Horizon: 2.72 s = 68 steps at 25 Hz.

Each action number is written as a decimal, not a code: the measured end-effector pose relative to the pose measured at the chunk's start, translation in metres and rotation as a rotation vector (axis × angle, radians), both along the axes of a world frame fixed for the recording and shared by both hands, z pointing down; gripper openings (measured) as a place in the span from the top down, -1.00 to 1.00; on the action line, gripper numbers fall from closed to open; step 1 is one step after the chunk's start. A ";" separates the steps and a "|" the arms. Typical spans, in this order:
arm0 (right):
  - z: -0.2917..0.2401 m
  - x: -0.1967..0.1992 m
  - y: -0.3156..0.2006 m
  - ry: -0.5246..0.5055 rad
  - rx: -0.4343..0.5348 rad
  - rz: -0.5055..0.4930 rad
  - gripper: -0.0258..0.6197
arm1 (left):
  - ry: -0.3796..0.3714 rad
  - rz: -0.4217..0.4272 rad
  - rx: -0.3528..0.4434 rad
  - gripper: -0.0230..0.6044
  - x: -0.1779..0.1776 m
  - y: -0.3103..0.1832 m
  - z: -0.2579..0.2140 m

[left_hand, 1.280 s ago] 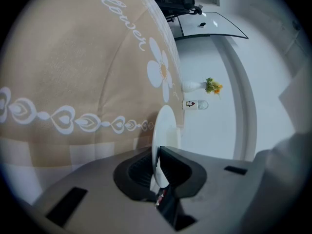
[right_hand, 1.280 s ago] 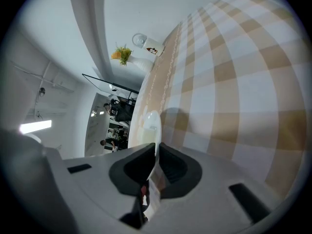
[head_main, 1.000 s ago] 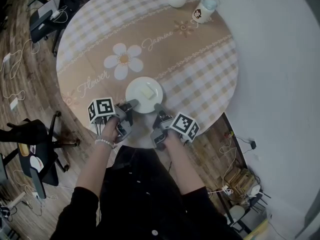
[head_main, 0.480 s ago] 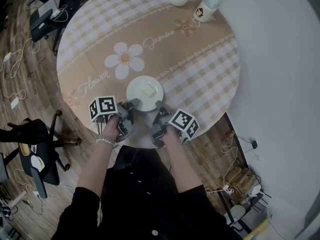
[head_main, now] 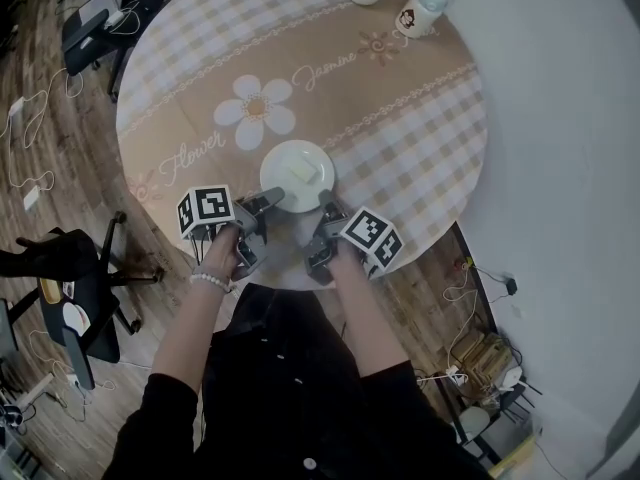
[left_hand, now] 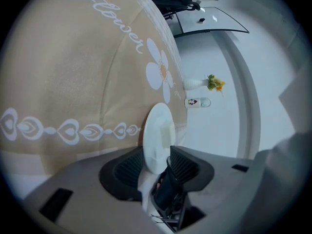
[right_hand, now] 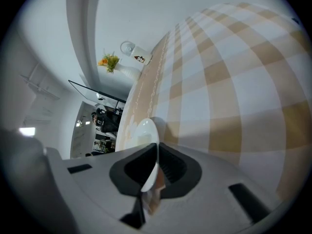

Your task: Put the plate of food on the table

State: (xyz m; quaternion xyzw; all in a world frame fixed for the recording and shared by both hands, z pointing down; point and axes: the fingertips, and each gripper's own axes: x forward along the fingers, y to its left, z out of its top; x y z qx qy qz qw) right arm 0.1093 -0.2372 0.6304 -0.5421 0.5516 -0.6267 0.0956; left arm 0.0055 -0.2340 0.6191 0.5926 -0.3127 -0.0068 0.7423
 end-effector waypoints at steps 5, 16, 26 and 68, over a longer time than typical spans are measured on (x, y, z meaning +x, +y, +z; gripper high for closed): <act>0.000 -0.001 -0.002 0.005 0.014 -0.062 0.90 | 0.009 -0.039 0.009 0.45 -0.016 0.002 -0.006; -0.014 0.020 -0.006 0.075 0.079 -0.100 0.60 | -0.052 -0.017 0.052 0.65 -0.026 0.007 -0.003; -0.056 0.050 0.010 0.488 0.206 -0.241 0.90 | -0.234 -0.034 0.197 0.90 -0.044 -0.003 -0.026; -0.338 -0.007 0.054 1.010 0.958 -0.359 0.92 | -0.811 0.026 1.265 0.92 -0.053 0.028 -0.326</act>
